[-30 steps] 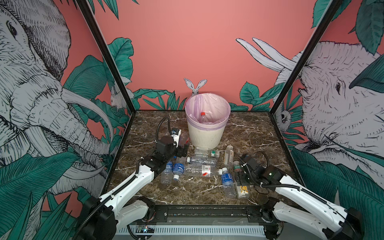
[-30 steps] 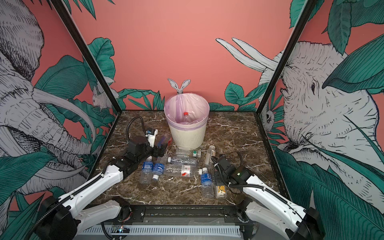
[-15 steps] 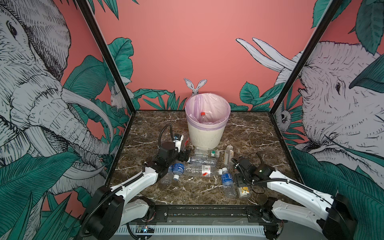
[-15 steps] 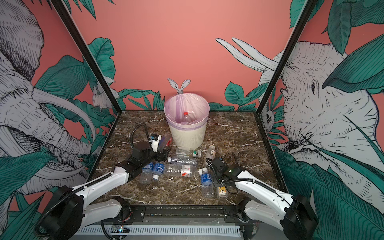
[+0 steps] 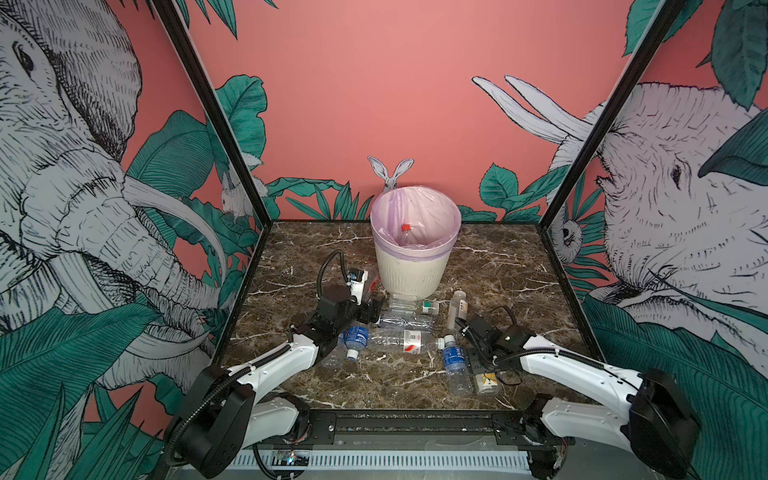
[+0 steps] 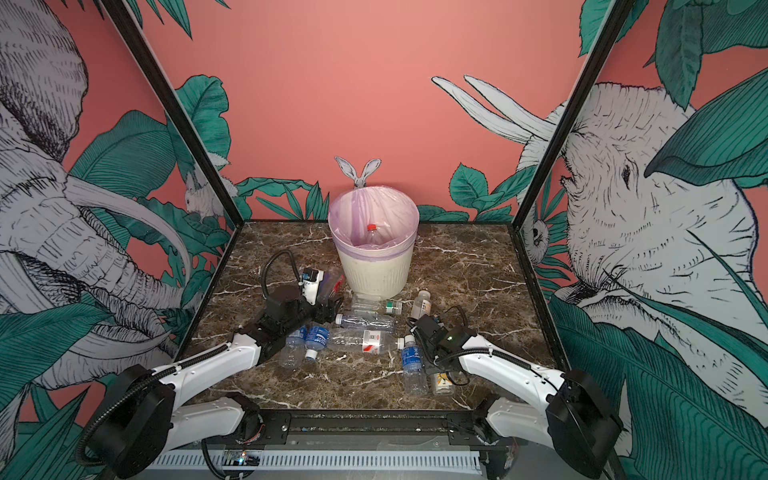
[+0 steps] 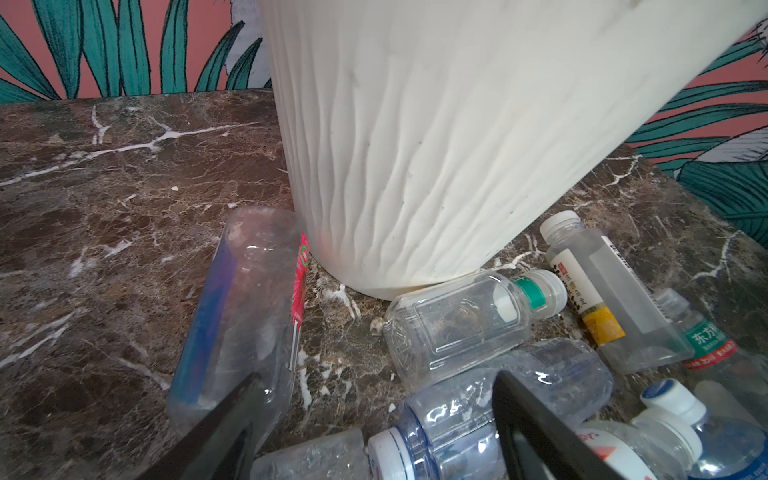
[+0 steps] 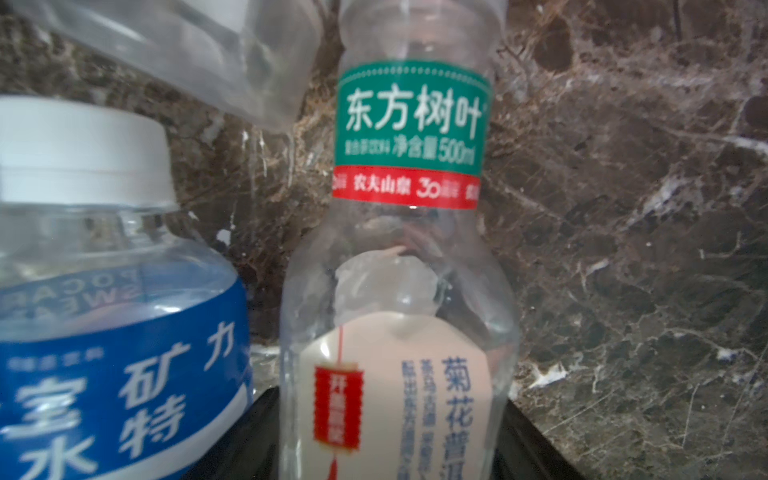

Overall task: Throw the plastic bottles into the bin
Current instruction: 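Lower the left gripper near the bin while the right gripper grasps the green-label bottle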

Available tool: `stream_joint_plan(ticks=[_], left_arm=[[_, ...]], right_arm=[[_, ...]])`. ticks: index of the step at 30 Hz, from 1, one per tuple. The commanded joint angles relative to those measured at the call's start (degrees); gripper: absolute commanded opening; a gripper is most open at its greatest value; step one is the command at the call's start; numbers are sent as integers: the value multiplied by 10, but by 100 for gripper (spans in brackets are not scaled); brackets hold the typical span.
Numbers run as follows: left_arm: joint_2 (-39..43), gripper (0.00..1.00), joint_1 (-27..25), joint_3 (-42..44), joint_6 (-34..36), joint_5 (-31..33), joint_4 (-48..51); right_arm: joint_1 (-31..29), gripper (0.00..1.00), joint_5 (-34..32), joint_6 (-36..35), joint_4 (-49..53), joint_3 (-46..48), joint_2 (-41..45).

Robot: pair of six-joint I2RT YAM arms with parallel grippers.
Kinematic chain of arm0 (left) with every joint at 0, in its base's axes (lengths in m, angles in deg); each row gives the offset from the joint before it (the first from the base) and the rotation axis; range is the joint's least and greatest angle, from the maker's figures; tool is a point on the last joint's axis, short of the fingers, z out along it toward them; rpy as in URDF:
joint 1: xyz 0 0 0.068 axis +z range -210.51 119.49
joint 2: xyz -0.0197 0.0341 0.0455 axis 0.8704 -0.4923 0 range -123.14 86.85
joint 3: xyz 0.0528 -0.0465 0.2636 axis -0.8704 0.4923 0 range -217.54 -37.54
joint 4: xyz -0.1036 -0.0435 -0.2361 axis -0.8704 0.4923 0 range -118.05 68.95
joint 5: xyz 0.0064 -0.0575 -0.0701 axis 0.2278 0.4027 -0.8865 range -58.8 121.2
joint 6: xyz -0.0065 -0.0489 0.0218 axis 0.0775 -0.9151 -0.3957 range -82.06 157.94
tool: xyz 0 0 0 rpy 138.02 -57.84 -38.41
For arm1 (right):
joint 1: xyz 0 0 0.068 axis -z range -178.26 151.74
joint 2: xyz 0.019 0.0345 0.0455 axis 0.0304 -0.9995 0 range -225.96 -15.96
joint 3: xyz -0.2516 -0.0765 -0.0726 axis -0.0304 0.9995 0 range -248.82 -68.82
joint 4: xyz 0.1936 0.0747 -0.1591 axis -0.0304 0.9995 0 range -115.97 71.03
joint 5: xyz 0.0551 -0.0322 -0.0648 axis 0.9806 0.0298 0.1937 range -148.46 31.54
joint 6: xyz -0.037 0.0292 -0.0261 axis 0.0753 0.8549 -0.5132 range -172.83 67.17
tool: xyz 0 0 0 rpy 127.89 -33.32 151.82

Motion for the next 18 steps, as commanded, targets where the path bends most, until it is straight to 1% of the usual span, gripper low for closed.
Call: stream_joint_plan(ticks=[1, 3, 7, 10, 18], left_arm=[[6, 86, 2, 9, -6, -10, -24], [0, 86, 2, 7, -7, -12, -27], [-4, 86, 3, 8, -9, -17, -30], [-5, 86, 3, 8, -9, -20, -32], [-2, 86, 3, 10, -5, -17, -33]], right_arm=[[-4, 74, -16, 7, 1, 7, 3], [-3, 74, -20, 10, 1, 13, 9], [-3, 68, -30, 19, 8, 18, 30], [-3, 63, -42, 26, 13, 21, 56], [-3, 58, -80, 38, 34, 21, 136]])
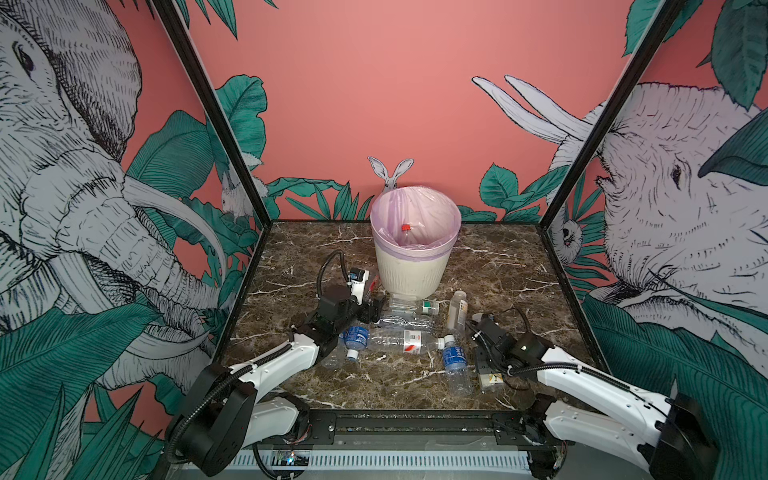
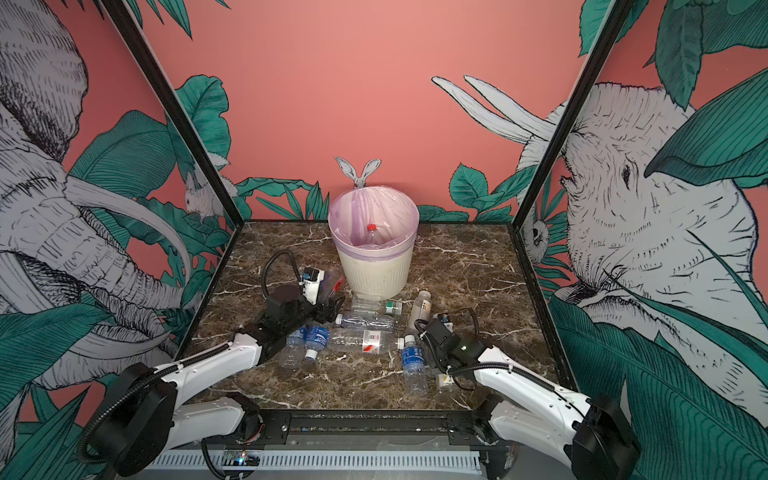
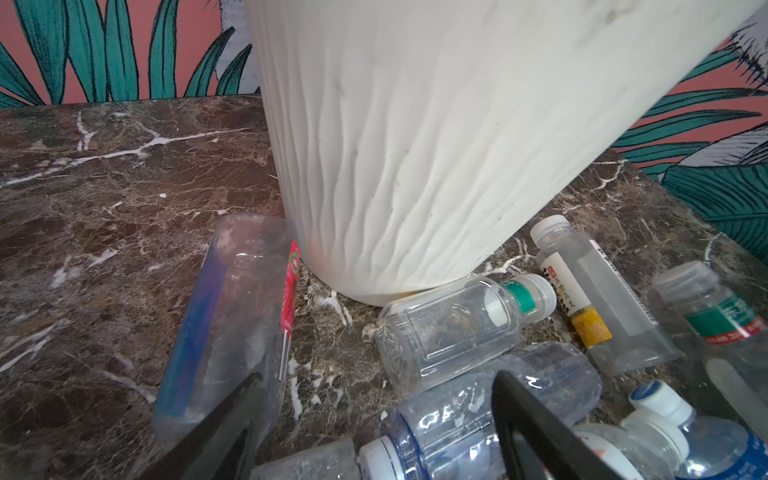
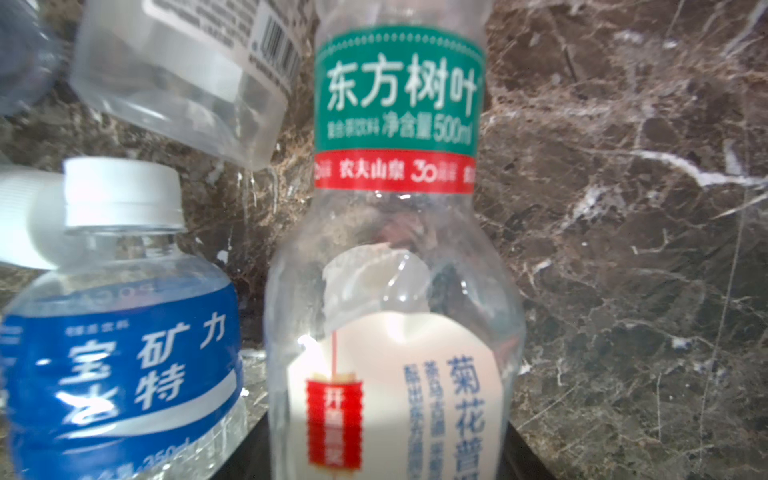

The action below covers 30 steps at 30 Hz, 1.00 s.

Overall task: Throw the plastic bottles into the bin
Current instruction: 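Lower the left gripper near the bin while the right gripper grasps the green-label bottle, then lift the green-label bottle with the right gripper and release it into the bin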

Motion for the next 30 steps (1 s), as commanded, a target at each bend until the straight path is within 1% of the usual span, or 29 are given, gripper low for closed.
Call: stream_joint_plan(ticks=[1, 6, 14, 19, 26, 28, 30], left_arm=[[4, 86, 2, 7, -3, -5, -14], [1, 86, 2, 7, -2, -3, -16], [4, 86, 3, 7, 1, -2, -16], [1, 86, 2, 10, 2, -1, -19], [-7, 86, 2, 7, 2, -1, -22], [-6, 86, 3, 8, 2, 1, -22], [-7, 86, 2, 9, 2, 5, -24]], right_arm=[[-3, 58, -39, 15, 24, -3, 37], [-4, 58, -69, -22, 25, -36, 91], [-4, 59, -86, -101, 5, -129, 103], [-4, 59, -82, -124, -22, -191, 94], [-4, 58, -79, -173, -52, -322, 54], [-4, 57, -79, -192, -49, -385, 25], [-4, 57, -77, -217, -46, -470, -13]])
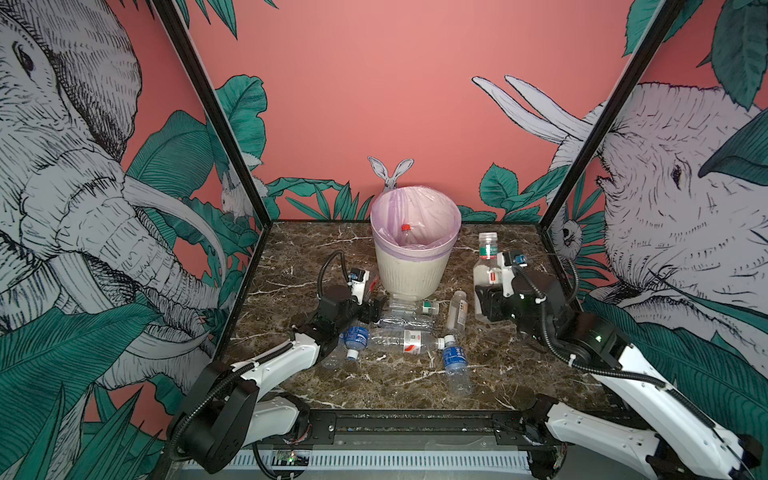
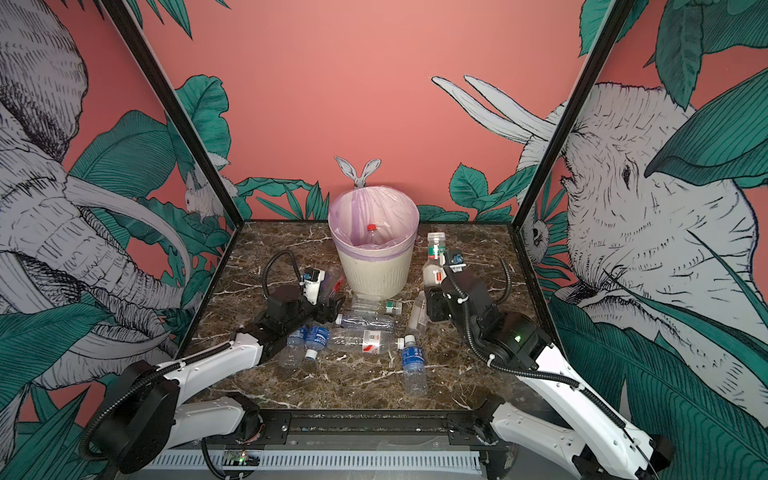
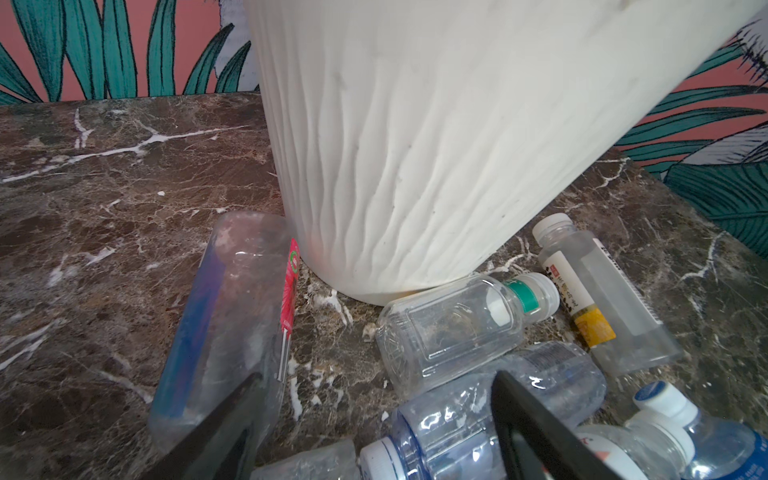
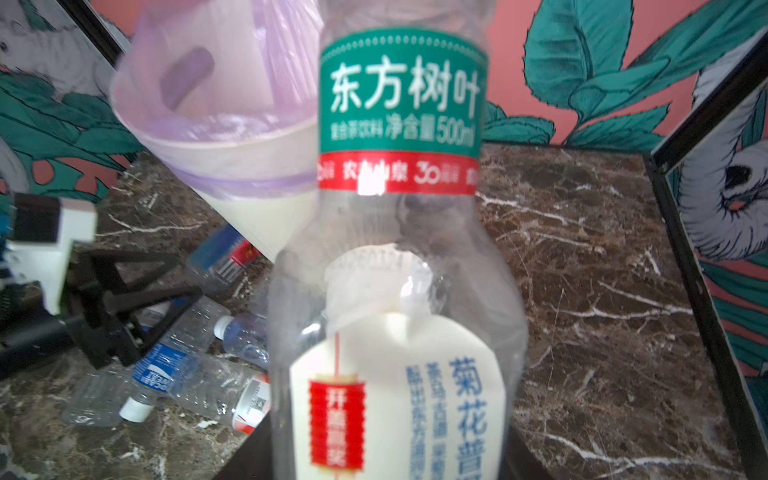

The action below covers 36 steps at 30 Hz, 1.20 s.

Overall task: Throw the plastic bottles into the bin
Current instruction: 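Lift the green-label bottle with the right gripper and release it into the bin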

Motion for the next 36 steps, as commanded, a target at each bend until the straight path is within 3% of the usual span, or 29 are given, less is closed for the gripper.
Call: stream_joint_plan(ticks=[1, 6, 9, 12, 13, 14, 15, 17, 19, 24, 36], left_arm=[[0, 86, 2, 7, 1, 5, -19], [-4, 85, 2, 4, 0, 2, -19], [0, 85, 2, 7, -3, 7, -19], [8, 85, 2, 10, -3, 9, -20], [8, 85, 3, 10, -3, 11, -20], [9, 85, 3, 10, -2, 13, -19], [8, 85, 2, 10, -1, 15, -17], [12, 85, 3, 10, 0, 18, -13], [19, 85, 4, 13, 0, 22, -10], [30, 85, 7, 14, -1, 25, -7], [24, 85, 13, 16, -6, 18, -14]], right_arm=[[-3, 57, -8, -54, -29, -118, -49], [2, 56, -10, -142, -43, -357, -206], [40, 57, 28, -159, -42, -511, -332], [87, 70, 106, -128, -16, -684, -479], [94, 78, 110, -123, 9, -754, -529], [97, 95, 111, -126, 39, -842, -582], [98, 99, 101, -129, 70, -922, -631], [101, 99, 75, -135, 92, -996, -672], [107, 99, 59, -136, 70, -951, -649], [108, 99, 81, -143, -114, -622, -467], [84, 99, 148, -193, -104, -328, -275]])
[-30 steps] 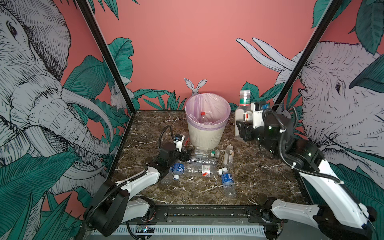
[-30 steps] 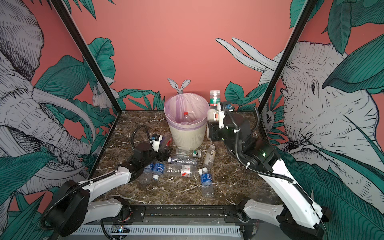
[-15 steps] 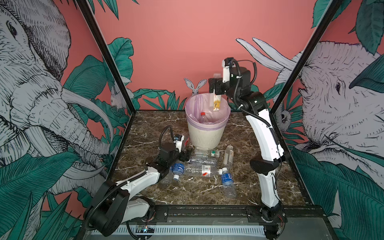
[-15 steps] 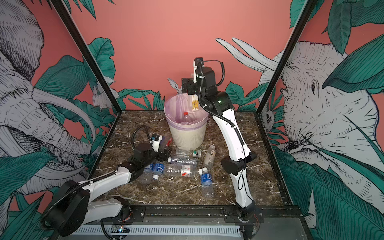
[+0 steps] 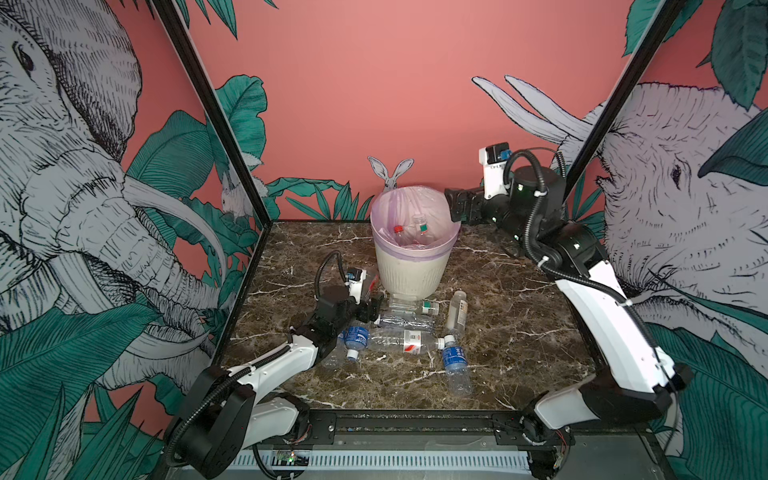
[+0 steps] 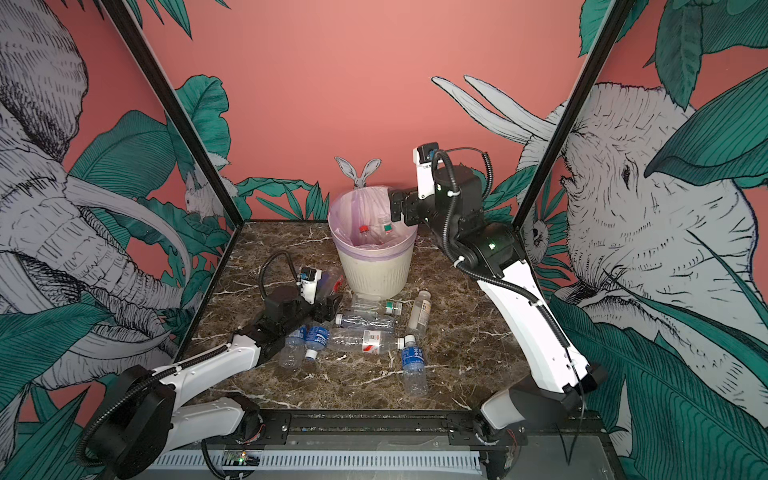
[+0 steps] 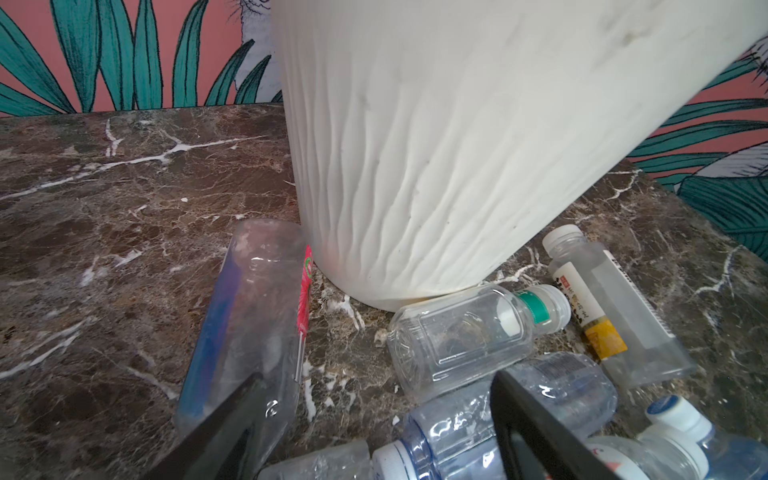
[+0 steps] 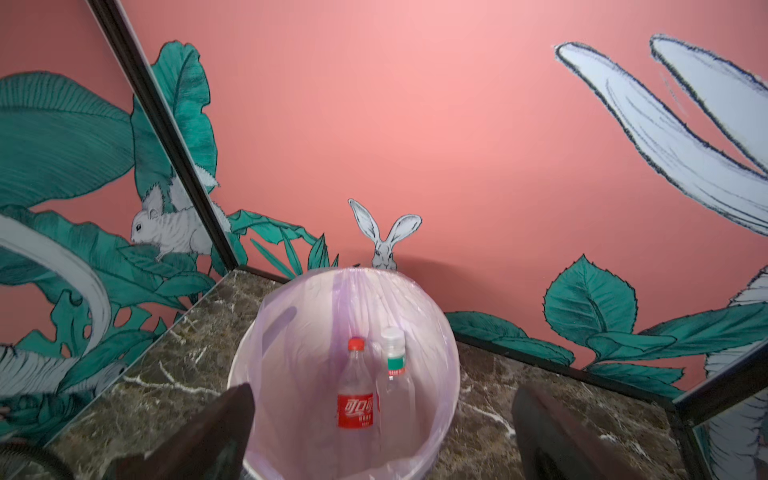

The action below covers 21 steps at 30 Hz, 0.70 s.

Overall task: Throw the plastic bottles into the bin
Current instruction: 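Lift the green-label bottle with the right gripper and release it into the bin, then move the right gripper down to the clear bottle beside the blue-label bottles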

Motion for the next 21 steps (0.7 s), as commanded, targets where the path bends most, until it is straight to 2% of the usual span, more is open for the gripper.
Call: stream_joint_plan(ticks=[1, 10, 17, 21], left_arm=[[9, 85, 5, 12, -5, -1, -16], [32, 85, 18, 18, -10, -6, -13], [50, 85, 37, 28, -24, -8, -13], [60, 85, 54, 33, -37, -14, -12]], right_arm=[[-15, 99, 19, -32, -10, 78, 17], [-76, 92, 15, -50, -6, 274, 105], [-145, 74, -5, -65, 0, 369, 122], [-172, 71, 10, -71, -12, 401, 110]])
